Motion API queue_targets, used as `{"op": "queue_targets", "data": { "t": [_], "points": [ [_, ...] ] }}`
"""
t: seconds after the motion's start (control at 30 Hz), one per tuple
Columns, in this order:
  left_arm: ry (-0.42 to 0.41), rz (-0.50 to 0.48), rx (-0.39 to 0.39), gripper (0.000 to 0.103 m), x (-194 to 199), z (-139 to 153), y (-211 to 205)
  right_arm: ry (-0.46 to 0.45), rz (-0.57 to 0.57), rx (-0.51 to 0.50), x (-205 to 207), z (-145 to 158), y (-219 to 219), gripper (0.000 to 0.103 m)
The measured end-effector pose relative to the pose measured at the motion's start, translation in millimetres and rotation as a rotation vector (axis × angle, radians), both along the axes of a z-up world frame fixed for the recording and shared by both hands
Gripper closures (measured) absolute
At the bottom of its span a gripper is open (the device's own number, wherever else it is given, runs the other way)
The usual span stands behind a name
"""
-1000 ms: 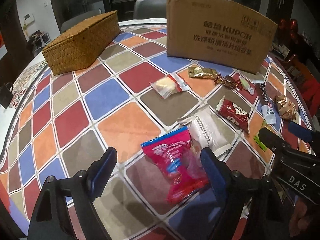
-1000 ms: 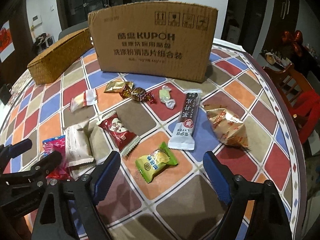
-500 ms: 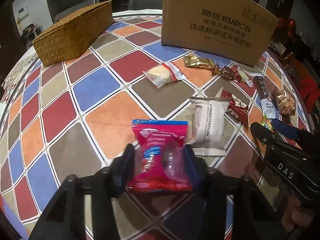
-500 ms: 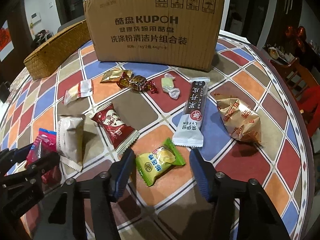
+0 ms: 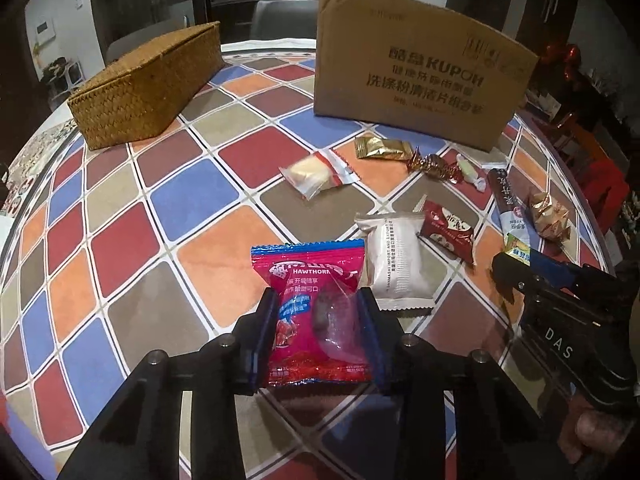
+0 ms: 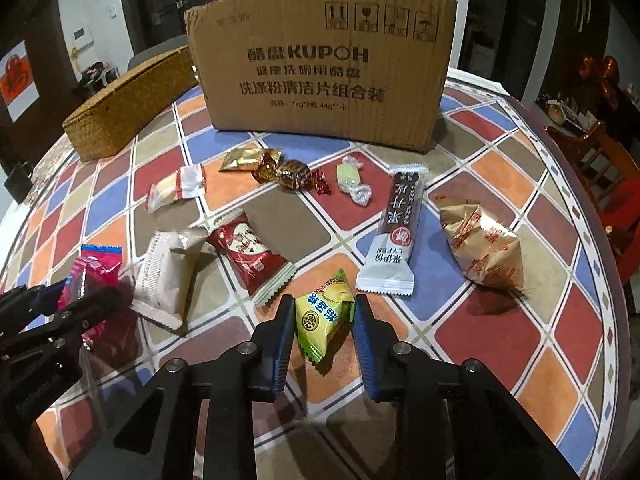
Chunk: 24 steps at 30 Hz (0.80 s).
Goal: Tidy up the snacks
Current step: 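Lift both held snacks and carry them over the open cardboard box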
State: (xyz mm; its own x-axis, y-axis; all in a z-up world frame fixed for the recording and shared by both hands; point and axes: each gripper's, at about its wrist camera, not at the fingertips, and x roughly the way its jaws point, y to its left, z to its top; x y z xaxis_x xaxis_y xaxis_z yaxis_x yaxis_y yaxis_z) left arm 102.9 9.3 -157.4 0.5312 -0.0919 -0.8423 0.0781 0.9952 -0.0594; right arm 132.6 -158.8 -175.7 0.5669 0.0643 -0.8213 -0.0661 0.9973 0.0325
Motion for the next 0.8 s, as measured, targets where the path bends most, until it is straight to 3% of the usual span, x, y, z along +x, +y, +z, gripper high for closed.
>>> {"op": "queue_targets", "data": {
  "t": [0.8],
  "points": [
    [-0.126,-0.022,0.017,0.064,-1,67,-7,-0.151,-0.003,0.006,-6,72,-9,0.073]
  ]
}}
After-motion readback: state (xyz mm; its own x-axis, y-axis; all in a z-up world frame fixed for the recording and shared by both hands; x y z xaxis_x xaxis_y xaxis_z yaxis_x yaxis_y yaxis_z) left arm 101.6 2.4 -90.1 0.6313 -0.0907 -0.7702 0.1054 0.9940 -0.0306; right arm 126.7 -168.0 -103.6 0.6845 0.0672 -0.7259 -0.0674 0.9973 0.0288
